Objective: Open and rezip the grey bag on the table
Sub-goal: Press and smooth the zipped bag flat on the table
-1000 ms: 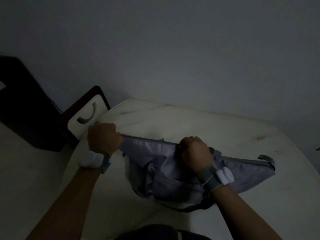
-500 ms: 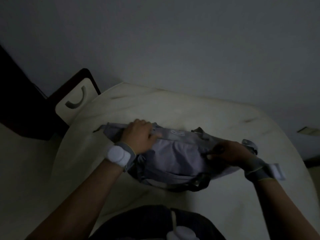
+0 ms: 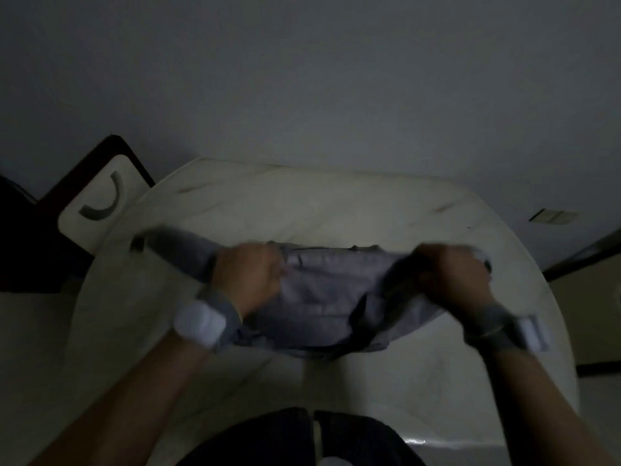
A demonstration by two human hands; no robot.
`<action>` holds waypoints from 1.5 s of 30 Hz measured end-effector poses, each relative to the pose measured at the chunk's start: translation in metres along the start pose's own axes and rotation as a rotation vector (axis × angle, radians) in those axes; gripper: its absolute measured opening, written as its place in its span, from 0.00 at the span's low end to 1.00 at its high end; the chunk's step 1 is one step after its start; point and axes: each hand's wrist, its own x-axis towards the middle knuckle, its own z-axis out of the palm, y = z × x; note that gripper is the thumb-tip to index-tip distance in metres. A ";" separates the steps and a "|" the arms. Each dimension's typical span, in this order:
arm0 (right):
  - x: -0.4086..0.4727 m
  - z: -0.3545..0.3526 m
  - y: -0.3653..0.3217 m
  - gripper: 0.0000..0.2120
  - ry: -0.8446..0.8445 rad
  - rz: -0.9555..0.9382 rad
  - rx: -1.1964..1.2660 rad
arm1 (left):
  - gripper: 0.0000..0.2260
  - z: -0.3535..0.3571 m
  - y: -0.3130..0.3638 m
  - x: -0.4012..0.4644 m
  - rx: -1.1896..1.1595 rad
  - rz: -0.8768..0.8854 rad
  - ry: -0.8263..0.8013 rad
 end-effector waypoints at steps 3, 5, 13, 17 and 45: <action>0.043 -0.034 -0.002 0.11 0.182 0.018 -0.018 | 0.14 -0.040 -0.004 0.051 0.058 -0.021 0.102; 0.077 -0.027 -0.001 0.11 0.218 0.075 -0.001 | 0.12 -0.039 -0.008 0.087 0.092 -0.058 0.012; 0.035 0.067 -0.028 0.14 0.006 0.051 0.080 | 0.17 0.057 -0.003 0.052 0.092 0.010 -0.220; -0.012 0.080 -0.050 0.16 0.155 0.045 0.117 | 0.16 0.092 -0.004 0.029 0.022 0.013 -0.192; 0.032 0.117 -0.054 0.12 0.111 0.007 -0.180 | 0.11 0.084 0.034 0.008 -0.095 0.113 0.050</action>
